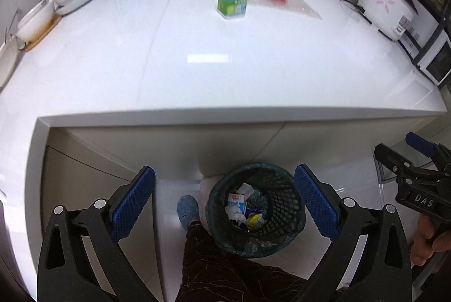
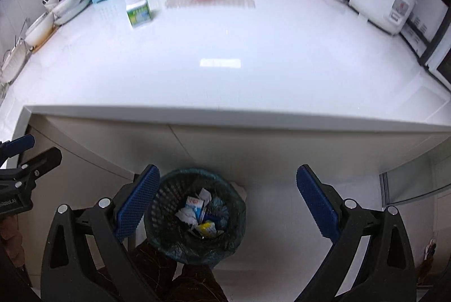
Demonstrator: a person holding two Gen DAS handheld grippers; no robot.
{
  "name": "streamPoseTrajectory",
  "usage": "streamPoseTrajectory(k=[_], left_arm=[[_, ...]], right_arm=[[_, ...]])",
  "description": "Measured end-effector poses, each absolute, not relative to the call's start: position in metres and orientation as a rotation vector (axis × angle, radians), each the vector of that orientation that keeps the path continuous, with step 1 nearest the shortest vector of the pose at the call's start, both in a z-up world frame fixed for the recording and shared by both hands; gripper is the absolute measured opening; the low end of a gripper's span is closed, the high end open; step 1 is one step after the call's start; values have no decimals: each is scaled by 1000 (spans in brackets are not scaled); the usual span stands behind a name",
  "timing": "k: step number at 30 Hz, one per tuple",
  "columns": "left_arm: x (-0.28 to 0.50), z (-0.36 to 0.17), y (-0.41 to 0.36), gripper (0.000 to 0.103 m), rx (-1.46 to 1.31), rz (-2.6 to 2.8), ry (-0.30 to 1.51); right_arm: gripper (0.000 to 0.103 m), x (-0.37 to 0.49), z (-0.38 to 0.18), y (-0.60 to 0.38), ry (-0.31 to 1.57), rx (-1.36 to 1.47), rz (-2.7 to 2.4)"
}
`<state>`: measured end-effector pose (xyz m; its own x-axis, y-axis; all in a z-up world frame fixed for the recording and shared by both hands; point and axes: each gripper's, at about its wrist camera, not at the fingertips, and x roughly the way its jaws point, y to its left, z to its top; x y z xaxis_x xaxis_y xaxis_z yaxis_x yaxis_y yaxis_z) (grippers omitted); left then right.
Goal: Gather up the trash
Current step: 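Raise both tools back up toward the counter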
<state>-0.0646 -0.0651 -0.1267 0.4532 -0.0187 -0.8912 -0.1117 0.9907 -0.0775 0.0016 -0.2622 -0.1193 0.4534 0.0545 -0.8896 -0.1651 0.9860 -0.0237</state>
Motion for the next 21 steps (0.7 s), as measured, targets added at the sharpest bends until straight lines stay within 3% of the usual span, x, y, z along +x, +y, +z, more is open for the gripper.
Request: streamPoseTrajectory(k=[21], left_arm=[[13,-30,-45,97,-141,89,966]], right_arm=[[94,97,-18,-242,960,-66,142]])
